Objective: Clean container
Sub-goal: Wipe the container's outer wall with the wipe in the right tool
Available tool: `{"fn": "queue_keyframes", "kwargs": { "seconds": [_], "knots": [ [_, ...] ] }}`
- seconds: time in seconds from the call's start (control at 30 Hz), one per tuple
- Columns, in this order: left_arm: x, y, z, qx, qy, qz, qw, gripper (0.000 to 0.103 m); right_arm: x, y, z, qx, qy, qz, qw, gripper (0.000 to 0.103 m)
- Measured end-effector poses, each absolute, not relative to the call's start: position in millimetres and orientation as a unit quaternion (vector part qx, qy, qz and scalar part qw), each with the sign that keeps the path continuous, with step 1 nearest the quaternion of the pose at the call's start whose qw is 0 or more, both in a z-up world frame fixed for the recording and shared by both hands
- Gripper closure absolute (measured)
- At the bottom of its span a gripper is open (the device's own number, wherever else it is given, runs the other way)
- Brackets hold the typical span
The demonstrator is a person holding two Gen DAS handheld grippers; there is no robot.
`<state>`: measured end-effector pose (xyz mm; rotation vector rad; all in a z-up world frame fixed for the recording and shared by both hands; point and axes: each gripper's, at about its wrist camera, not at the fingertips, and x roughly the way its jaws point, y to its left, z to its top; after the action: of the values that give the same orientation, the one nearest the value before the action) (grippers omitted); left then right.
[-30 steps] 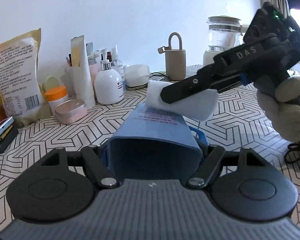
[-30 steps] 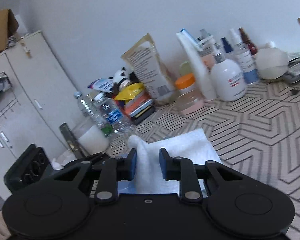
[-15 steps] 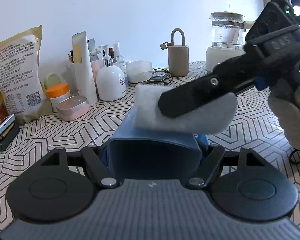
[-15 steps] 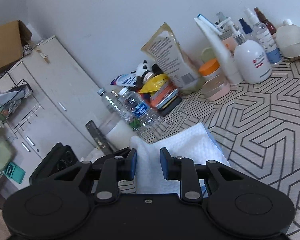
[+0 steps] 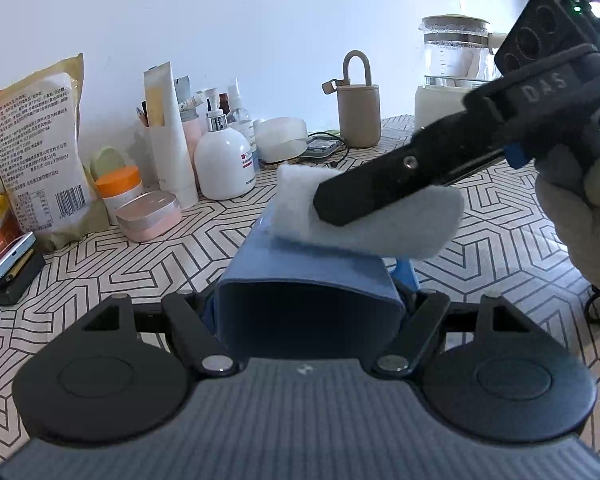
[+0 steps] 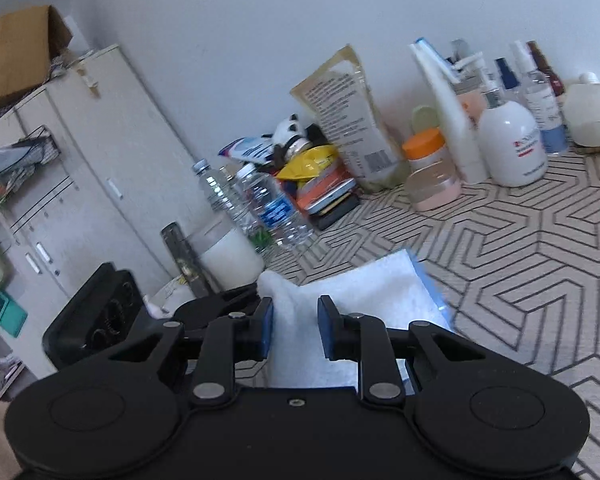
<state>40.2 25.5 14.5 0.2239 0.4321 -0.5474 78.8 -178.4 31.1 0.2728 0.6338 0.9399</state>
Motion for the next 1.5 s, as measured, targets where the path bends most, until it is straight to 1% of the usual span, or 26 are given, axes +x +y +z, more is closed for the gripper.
{"fn": "queue_keyframes", "kwargs": {
  "seconds": [0.3, 0.5, 0.67, 0.77, 0.83, 1.1, 1.27, 1.5],
  "knots": [
    [42, 27, 14, 0.099, 0.222, -0.270, 0.932, 0.028, 90, -194, 27, 0.166, 0.307, 0.417, 0.839, 0.077],
    [46, 32, 15, 0.094, 0.223, -0.269, 0.932, 0.028, 88, -194, 26, 0.160, 0.307, 0.414, 0.842, 0.077],
    [46, 32, 14, 0.094, 0.223, -0.269, 0.932, 0.028, 85, -186, 25, 0.158, 0.312, 0.446, 0.824, 0.077],
    [48, 34, 14, 0.090, 0.225, -0.269, 0.932, 0.028, 85, -177, 20, 0.177, 0.331, 0.494, 0.785, 0.077],
    [49, 35, 14, 0.089, 0.225, -0.270, 0.932, 0.028, 84, -171, 18, 0.176, 0.331, 0.509, 0.775, 0.077],
    [51, 34, 13, 0.094, 0.223, -0.268, 0.932, 0.029, 82, -175, 23, 0.166, 0.323, 0.490, 0.792, 0.077],
    [50, 34, 13, 0.096, 0.222, -0.269, 0.932, 0.029, 89, -186, 20, 0.191, 0.330, 0.476, 0.793, 0.077],
    [50, 34, 13, 0.095, 0.222, -0.268, 0.932, 0.028, 92, -196, 21, 0.198, 0.326, 0.447, 0.809, 0.077]
  ]
}}
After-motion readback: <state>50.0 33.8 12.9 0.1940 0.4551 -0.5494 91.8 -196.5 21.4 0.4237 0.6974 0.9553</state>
